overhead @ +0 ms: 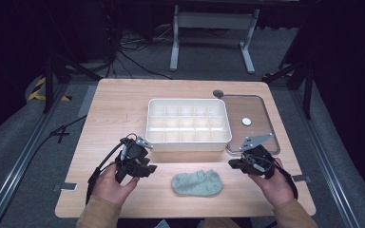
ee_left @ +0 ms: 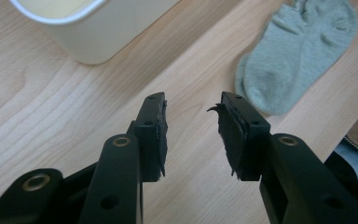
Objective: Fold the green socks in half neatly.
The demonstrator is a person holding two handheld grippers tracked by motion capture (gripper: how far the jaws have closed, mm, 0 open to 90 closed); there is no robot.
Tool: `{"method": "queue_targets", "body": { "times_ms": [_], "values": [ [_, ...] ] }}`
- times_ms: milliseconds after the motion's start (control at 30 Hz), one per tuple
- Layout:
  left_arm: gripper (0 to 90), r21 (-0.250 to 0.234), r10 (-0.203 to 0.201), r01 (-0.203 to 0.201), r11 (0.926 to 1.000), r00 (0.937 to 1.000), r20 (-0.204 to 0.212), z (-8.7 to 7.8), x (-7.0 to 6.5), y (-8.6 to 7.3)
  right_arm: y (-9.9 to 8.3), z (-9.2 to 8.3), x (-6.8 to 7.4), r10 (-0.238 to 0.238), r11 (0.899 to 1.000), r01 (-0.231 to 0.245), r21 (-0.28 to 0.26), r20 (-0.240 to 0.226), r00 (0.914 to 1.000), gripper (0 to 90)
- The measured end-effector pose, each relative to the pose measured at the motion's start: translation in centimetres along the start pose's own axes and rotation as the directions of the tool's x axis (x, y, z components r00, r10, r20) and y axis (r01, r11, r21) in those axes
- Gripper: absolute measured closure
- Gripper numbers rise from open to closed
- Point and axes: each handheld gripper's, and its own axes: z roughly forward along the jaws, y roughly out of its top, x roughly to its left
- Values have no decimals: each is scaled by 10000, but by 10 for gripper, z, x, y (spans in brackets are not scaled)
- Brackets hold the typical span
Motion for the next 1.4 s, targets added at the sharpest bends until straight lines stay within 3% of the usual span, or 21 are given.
{"method": "queue_targets", "body": {
  "times_ms": [167, 300, 333, 467, 533, 733, 867, 1100, 1400],
  "values": [
    [586, -16, 26, -26, 10000, 9999, -99, 12, -5, -1, 8, 19, 16, -150, 9998, 157, 94, -659, 9977, 884],
    [580, -82, -115, 117, 9999, 9996, 254, 20, -5, -1, 13, 30, 24, -334, 9991, 355, 232, -850, 9958, 885],
    [570, -122, -157, 162, 9998, 9992, 364, 23, -6, -2, 17, 38, 32, -427, 9986, 458, 268, -1061, 9934, 885],
    [557, -446, 187, -161, 9989, 9981, 587, 32, -11, -4, 21, 49, 43, -512, 9979, 559, 323, -1309, 9901, 885],
    [568, -92, 30, -24, 10000, 9974, 719, 38, -13, -3, 23, 55, 48, -587, 9975, 637, 313, -1397, 9885, 885],
    [559, 200, 136, -153, 9997, 9964, 838, 47, -17, -2, 25, 73, 58, -628, 9952, 731, 648, -1494, 9868, 886],
    [564, 676, 10, -91, 9977, 9929, 1189, 52, -18, -2, 26, 83, 63, -678, 9924, 814, 924, -1416, 9876, 885],
    [551, 803, 87, -188, 9966, 9922, 1247, 58, -21, -2, 22, 96, 62, -592, 9889, 760, 1280, -1307, 9897, 886],
    [536, 1072, 342, -476, 9931, 9917, 1237, 67, -25, -2, 21, 97, 62, -520, 9906, 678, 1190, -1310, 9900, 887]
  ]
}}
